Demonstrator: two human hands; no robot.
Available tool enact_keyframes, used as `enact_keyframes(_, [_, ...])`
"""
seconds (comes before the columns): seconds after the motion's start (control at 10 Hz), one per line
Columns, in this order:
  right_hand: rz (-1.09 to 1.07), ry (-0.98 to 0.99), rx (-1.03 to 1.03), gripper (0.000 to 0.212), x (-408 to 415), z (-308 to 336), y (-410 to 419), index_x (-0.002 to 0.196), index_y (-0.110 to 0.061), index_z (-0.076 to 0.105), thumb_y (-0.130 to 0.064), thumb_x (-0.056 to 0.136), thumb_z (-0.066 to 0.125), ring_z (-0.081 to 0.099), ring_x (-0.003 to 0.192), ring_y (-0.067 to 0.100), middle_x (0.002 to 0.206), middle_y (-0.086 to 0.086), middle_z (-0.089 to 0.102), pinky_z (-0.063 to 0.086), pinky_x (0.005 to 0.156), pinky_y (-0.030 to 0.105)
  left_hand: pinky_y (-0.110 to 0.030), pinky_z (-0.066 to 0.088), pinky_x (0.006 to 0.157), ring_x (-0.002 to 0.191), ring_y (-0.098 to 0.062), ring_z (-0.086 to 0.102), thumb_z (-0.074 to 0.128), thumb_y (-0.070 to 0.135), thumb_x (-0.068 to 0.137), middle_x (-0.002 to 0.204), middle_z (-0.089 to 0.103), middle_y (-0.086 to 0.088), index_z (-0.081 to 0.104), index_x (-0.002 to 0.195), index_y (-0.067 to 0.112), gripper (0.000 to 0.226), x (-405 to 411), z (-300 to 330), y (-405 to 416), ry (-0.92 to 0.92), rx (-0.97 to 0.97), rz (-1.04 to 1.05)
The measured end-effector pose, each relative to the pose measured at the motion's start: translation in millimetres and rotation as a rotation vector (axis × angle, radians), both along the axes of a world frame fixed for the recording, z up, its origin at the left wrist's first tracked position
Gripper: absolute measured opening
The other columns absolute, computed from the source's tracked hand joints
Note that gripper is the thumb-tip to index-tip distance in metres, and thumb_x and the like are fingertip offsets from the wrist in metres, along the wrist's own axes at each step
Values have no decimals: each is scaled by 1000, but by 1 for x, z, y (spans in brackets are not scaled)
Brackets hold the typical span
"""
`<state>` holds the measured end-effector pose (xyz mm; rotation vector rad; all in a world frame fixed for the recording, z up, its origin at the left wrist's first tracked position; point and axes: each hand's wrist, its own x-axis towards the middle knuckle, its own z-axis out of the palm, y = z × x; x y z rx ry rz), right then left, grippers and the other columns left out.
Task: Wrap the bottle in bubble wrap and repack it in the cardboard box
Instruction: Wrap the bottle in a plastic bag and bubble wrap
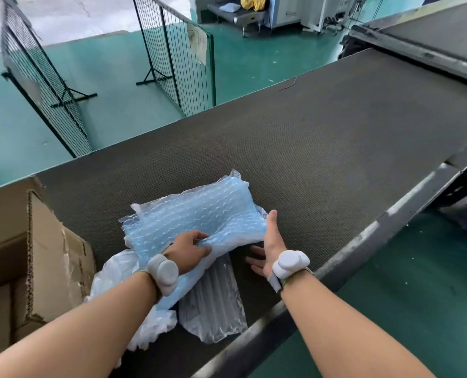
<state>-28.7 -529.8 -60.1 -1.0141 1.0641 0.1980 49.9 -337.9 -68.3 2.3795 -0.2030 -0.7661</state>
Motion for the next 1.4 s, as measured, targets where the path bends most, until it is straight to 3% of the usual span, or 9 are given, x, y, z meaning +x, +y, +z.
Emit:
enact_keyframes(0.2, [-79,-96,166,63,8,13,23,133,-23,61,-70,94,49,68,101,32,123,10,71,53,82,41,-16,41,49,56,-7,52,66,27,96,71,64,6,73,91,18,12,-4,6,13,83,-203,240])
enact_keyframes(0.5, [-387,-290,121,32,4,48,32,114,-18,64,-46,103,54,70,110,37,118,17,74,56,101,54,-29,46,72,88,-30,65,61,21,92,92,68,-6,60,99,16,8,-13,39,21,-162,-200,445])
enact_keyframes(0.8, [-483,-484,-22,40,-8,130,24,131,-9,63,-36,103,54,73,104,34,120,17,74,62,77,41,-40,56,65,63,-22,58,74,23,80,73,64,-7,55,78,18,19,-21,75,33,-15,-255,339])
enact_keyframes(0.9, [-467,-580,-38,36,-10,164,36,132,-9,61,-30,105,50,74,104,35,120,18,74,63,80,42,-28,36,58,58,-18,44,61,52,89,65,52,-1,55,72,20,37,-34,103,28,-43,-291,194])
enact_keyframes(1.0, [-450,-637,-32,39,-7,191,55,134,-7,62,-29,104,48,75,100,34,119,18,75,64,83,44,-35,48,75,77,-23,60,47,59,94,85,65,-4,64,88,12,51,-37,129,24,-132,-501,245])
enact_keyframes(1.1, [-412,-701,61,46,-10,222,89,136,-5,62,-33,106,42,77,80,29,108,19,75,63,65,35,-45,47,105,109,-24,65,39,58,101,120,69,-3,66,119,18,52,-47,167,36,106,-757,232])
enact_keyframes(1.2, [-358,-730,159,50,-13,251,122,127,-5,67,-43,102,46,72,74,29,89,17,74,60,67,35,-45,44,108,106,-20,65,37,72,93,120,71,-7,69,115,21,64,-58,201,50,263,-936,171])
enact_keyframes(1.3, [-293,-774,238,56,-18,276,160,96,-1,76,-54,96,56,69,91,25,75,13,73,55,95,37,-39,52,96,101,-21,69,27,72,96,114,73,-8,65,122,16,72,-66,229,73,443,-1200,182])
enact_keyframes(1.4, [-137,-841,243,81,-14,293,200,105,-4,75,-78,92,43,69,99,30,93,13,74,55,96,42,-35,56,98,105,-16,70,33,73,94,110,73,2,63,123,17,69,-68,248,112,319,-1347,274])
